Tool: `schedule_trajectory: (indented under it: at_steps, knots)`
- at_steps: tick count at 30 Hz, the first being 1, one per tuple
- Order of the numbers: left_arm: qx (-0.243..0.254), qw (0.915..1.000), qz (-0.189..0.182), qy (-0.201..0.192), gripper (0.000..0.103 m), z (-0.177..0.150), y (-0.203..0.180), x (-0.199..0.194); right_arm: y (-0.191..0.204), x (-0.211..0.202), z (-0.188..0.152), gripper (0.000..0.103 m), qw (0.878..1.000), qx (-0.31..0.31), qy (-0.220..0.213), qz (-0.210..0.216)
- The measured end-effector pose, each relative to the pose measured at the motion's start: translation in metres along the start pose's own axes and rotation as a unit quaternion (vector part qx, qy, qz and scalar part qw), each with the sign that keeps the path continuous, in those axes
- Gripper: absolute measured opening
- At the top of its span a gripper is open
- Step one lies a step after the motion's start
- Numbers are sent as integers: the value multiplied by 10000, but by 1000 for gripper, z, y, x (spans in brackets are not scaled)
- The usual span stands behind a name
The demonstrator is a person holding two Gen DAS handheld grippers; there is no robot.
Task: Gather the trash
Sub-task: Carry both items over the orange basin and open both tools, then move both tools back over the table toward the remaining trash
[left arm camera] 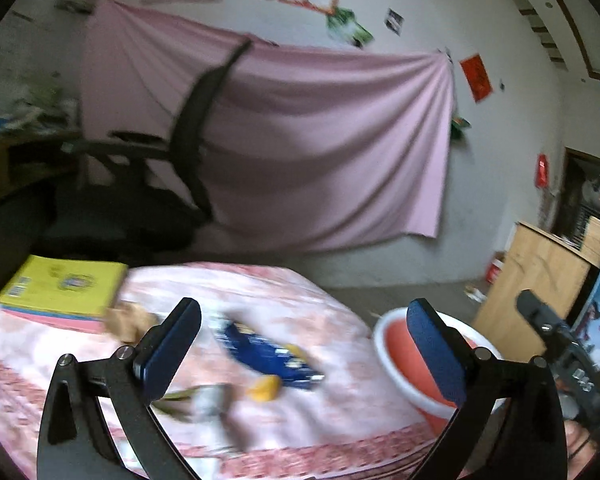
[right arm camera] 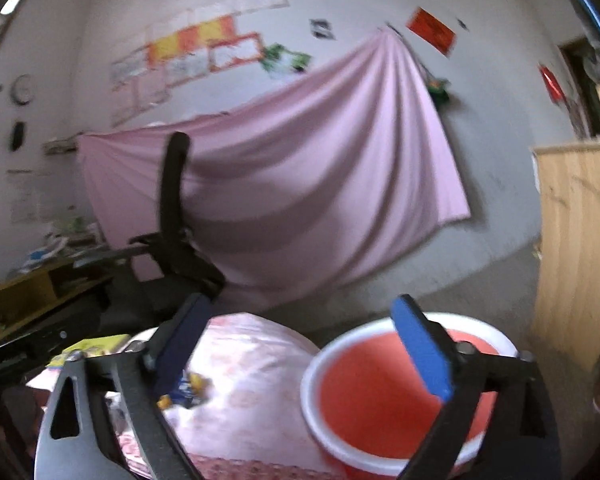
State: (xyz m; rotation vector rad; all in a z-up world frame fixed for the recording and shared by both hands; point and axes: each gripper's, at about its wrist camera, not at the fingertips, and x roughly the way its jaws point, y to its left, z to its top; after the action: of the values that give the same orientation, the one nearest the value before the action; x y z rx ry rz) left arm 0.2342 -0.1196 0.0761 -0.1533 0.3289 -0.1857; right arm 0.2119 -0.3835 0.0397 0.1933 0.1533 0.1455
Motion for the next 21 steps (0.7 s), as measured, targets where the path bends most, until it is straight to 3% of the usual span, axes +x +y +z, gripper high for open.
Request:
schedule_trajectory:
  at_steps: [5, 11, 16, 21]
  knots:
    - [51, 9980, 437, -452, 101, -7, 32, -43, 40, -11, -2, 103, 9975, -438, -370, 408]
    - [106, 9934, 849, -767, 101, -20, 58, -77, 73, -16, -8, 103, 9936, -685, -478, 755]
    - [171, 9925, 960, -733, 101, -34, 72, -94, 94, -19, -15, 103, 9900, -946, -458, 946]
    - [195, 9937, 1025, -419, 101, -50, 83, -96, 109, -11, -26, 103, 9872, -1137, -118, 1110]
